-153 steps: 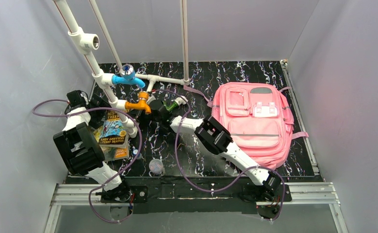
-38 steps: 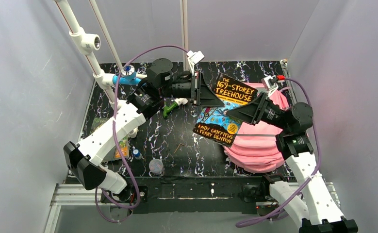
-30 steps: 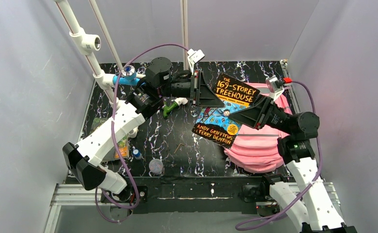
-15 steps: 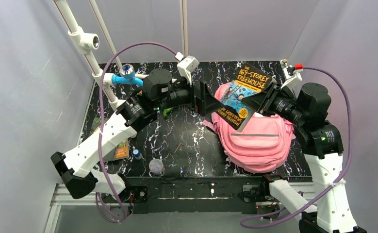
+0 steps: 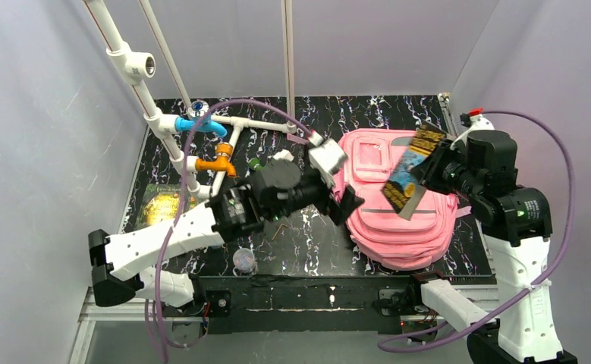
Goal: Pack the student bag
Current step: Place the book in the student bag.
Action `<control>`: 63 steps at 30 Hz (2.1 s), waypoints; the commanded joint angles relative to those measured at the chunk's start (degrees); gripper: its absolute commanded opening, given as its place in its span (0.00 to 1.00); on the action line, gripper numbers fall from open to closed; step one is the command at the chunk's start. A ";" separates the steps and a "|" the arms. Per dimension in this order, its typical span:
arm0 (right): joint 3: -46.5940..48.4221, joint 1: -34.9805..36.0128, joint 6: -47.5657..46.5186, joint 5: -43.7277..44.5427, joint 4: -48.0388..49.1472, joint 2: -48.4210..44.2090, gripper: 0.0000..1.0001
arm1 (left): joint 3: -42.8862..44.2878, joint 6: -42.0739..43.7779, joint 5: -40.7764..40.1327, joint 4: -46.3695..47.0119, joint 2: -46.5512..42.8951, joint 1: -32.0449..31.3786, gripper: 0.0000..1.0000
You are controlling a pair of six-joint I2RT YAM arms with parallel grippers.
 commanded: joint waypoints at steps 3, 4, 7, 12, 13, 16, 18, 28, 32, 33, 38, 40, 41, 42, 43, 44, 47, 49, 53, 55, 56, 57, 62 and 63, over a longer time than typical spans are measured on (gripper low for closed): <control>6.05 -0.17 -4.80 38.09 -17.22 1.43 0.01 | -1.81 22.59 -13.39 8.83 7.27 -10.55 0.98; 5.70 -0.17 -5.15 40.19 -17.95 0.63 0.01 | -0.99 24.99 -12.66 9.05 10.24 -12.09 0.98; 5.98 -0.17 -3.77 45.16 -20.38 -1.85 0.01 | 3.26 29.98 -12.84 9.81 20.62 -14.51 0.98; 8.18 -0.16 -3.08 48.15 -20.74 -8.89 0.01 | 2.01 33.14 -12.31 20.78 31.21 -14.57 0.97; 8.88 -0.12 -2.62 47.59 -20.74 -10.00 0.01 | 1.09 33.66 -11.93 22.68 32.57 -14.57 0.97; 9.92 -0.01 -0.68 43.91 -19.74 -13.34 0.01 | 0.82 35.16 -12.15 23.92 38.34 -14.57 0.98; 8.92 0.25 -0.14 41.50 -18.91 -15.01 0.01 | 1.73 35.39 -14.20 24.27 41.04 -14.53 0.98; 7.72 2.25 0.18 39.49 -20.04 -16.14 0.01 | 2.23 27.62 -5.49 18.80 38.73 -13.49 0.92; 7.37 3.22 1.09 38.60 -19.15 -16.50 0.01 | 2.71 20.87 1.46 12.13 36.52 -12.60 0.94; 6.95 3.38 1.40 38.33 -18.90 -16.64 0.01 | 2.73 20.24 1.59 11.27 36.48 -12.45 0.93; 5.29 3.87 2.06 37.01 -18.19 -17.23 0.01 | 4.98 19.49 -0.86 8.22 39.91 -11.79 0.88; 5.42 3.94 2.07 36.89 -18.20 -17.19 0.01 | 6.41 18.61 -5.03 8.50 40.58 -11.65 0.88; 5.53 4.03 2.01 36.95 -18.27 -17.24 0.01 | 6.94 18.16 -5.55 8.89 40.46 -11.41 0.87; 5.66 4.09 2.03 36.97 -18.42 -17.16 0.01 | 7.70 17.80 -5.67 8.96 40.36 -11.12 0.87; 5.60 4.14 2.06 36.97 -18.53 -17.10 0.01 | 8.86 17.73 -6.16 8.63 40.35 -11.00 0.87; 5.53 4.14 2.06 36.87 -18.50 -17.11 0.01 | 9.90 17.72 -6.92 8.32 40.18 -10.95 0.88; 5.25 4.23 2.24 36.51 -18.29 -17.27 0.01 | 11.47 17.03 -6.25 8.67 39.05 -10.41 0.92; 5.06 4.32 2.33 36.53 -18.24 -17.33 0.01 | 12.32 16.94 -6.34 8.64 39.11 -9.71 0.93; 4.77 4.40 2.50 36.53 -18.59 -17.45 0.01 | 13.52 21.16 -5.81 8.48 41.39 -9.04 0.93; 4.84 4.41 2.72 36.60 -18.76 -17.61 0.01 | 13.55 23.34 -4.77 8.87 43.25 -9.04 0.93; 4.99 4.41 2.81 36.66 -18.95 -17.68 0.01 | 13.79 24.25 -4.43 9.04 44.07 -9.04 0.93; 5.17 4.47 2.89 36.73 -19.17 -17.69 0.01 | 14.29 24.78 -5.00 9.13 45.14 -9.04 0.93; 5.18 4.49 3.98 36.87 -20.62 -17.99 0.01 | 17.09 28.23 -8.65 10.50 49.97 -9.04 0.94; 4.87 4.49 4.40 36.36 -20.65 -18.30 0.01 | 17.32 29.27 -10.44 11.38 50.84 -9.04 0.92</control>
